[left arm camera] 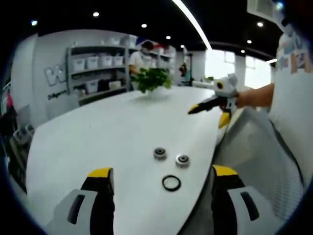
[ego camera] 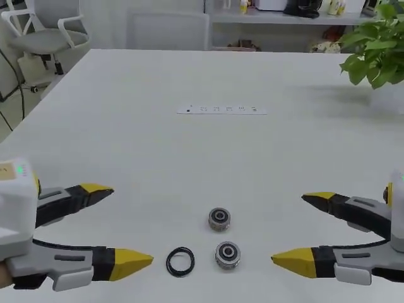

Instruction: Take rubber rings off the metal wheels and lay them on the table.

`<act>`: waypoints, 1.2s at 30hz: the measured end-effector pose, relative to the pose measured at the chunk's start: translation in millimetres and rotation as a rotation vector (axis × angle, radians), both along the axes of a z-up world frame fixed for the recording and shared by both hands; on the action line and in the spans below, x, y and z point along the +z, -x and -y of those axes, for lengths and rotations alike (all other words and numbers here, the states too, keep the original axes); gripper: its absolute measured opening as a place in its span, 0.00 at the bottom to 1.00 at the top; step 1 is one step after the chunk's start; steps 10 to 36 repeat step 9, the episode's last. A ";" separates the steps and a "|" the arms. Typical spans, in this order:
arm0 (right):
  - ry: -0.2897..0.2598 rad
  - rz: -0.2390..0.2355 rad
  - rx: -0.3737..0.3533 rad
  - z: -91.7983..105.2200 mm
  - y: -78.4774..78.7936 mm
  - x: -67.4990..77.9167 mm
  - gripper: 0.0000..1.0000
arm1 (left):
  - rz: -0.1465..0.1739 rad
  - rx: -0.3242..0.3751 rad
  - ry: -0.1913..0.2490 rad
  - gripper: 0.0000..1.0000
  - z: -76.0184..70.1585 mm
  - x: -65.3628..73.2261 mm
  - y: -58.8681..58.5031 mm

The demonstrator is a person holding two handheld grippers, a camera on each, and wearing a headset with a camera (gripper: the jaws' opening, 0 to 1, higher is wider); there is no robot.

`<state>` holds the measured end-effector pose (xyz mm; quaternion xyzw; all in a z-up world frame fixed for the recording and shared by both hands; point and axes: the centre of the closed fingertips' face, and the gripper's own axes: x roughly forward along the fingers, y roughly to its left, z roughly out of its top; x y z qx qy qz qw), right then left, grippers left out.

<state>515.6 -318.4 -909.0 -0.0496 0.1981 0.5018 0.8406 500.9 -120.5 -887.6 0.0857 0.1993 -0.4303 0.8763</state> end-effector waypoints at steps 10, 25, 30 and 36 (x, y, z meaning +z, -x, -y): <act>0.037 0.018 0.006 3.3 6.7 -4.2 0.90 | 0.005 0.012 0.005 0.84 -1.3 1.5 2.8; 0.037 0.018 0.006 3.3 6.7 -4.2 0.90 | 0.005 0.012 0.005 0.84 -1.3 1.5 2.8; 0.037 0.018 0.006 3.3 6.7 -4.2 0.90 | 0.005 0.012 0.005 0.84 -1.3 1.5 2.8; 0.037 0.018 0.006 3.3 6.7 -4.2 0.90 | 0.005 0.012 0.005 0.84 -1.3 1.5 2.8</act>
